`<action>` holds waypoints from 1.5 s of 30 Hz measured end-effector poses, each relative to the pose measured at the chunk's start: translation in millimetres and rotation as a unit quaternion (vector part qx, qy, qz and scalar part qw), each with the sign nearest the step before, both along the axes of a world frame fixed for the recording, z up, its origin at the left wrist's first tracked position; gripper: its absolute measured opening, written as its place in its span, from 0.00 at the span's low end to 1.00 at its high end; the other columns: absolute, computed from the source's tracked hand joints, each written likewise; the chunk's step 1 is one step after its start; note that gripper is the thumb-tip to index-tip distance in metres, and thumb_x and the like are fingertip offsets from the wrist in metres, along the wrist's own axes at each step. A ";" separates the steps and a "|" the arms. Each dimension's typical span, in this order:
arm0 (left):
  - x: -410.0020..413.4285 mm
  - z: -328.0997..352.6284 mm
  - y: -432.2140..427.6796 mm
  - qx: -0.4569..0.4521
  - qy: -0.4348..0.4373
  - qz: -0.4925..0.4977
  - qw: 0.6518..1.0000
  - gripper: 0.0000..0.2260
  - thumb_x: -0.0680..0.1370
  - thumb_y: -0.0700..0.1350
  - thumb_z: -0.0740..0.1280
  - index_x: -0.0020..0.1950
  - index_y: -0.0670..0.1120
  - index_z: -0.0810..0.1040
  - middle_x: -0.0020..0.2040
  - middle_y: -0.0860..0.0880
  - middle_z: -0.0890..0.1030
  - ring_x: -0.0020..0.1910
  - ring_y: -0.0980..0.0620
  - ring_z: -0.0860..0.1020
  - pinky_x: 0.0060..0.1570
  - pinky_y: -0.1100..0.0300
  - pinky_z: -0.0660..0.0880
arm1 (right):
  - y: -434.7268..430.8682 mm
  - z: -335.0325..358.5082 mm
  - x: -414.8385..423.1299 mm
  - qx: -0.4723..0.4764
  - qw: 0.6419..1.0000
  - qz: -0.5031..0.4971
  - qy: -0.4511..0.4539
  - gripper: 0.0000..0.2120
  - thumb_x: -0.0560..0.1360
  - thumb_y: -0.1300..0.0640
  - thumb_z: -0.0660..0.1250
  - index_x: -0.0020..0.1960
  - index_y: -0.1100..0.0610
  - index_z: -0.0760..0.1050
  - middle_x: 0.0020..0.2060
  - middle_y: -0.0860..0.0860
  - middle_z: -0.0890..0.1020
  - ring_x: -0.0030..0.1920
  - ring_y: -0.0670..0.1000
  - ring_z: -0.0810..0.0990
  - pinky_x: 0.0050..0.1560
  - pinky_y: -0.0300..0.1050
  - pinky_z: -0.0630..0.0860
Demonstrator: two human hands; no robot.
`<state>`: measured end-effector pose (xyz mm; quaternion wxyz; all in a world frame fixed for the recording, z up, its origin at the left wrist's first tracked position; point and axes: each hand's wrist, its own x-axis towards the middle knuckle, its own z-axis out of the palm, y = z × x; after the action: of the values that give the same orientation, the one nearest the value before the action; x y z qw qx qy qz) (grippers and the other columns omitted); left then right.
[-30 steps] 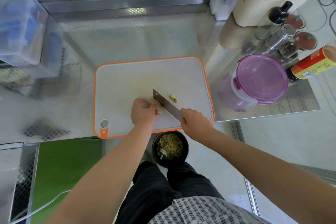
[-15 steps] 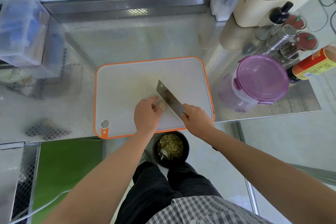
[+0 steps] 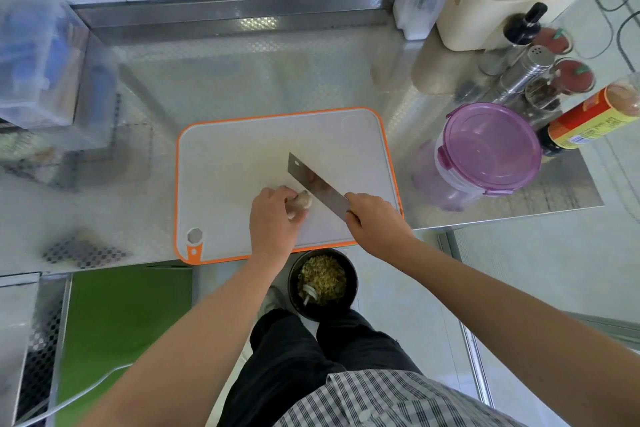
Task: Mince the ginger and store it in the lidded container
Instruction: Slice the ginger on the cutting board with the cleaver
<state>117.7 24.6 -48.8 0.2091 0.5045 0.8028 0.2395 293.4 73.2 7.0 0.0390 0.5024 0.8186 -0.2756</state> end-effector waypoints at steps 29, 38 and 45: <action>0.6 -1.0 7.5 -0.010 -0.053 0.042 0.998 0.06 0.70 0.41 0.76 0.46 0.46 0.83 0.46 0.49 0.79 0.45 0.48 0.77 0.44 0.61 0.70 | -8.9 4.7 -12.5 -0.009 0.996 0.020 -0.083 0.06 0.79 0.61 0.54 0.44 0.56 0.60 0.39 0.52 0.68 0.37 0.54 0.69 0.36 0.46 0.63; -7.5 -1.0 5.7 0.007 -0.022 -0.021 1.000 0.10 0.70 0.38 0.75 0.49 0.47 0.84 0.46 0.49 0.77 0.46 0.47 0.77 0.44 0.61 0.70 | -2.2 -19.1 -29.6 -0.026 0.998 -0.029 -0.042 0.07 0.80 0.59 0.55 0.55 0.60 0.68 0.47 0.56 0.74 0.45 0.60 0.75 0.39 0.47 0.65; -11.8 3.2 -1.8 0.012 -0.017 -0.011 1.000 0.20 0.70 0.33 0.69 0.61 0.47 0.77 0.55 0.45 0.73 0.53 0.47 0.74 0.52 0.57 0.72 | 4.7 -19.3 -16.1 -0.045 0.996 -0.071 0.014 0.06 0.78 0.60 0.56 0.43 0.58 0.63 0.37 0.53 0.69 0.39 0.57 0.69 0.37 0.47 0.62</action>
<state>105.8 22.8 -45.6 0.2191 0.5117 0.7904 0.2557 277.3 77.9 -12.3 0.0306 0.5535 0.7677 -0.3215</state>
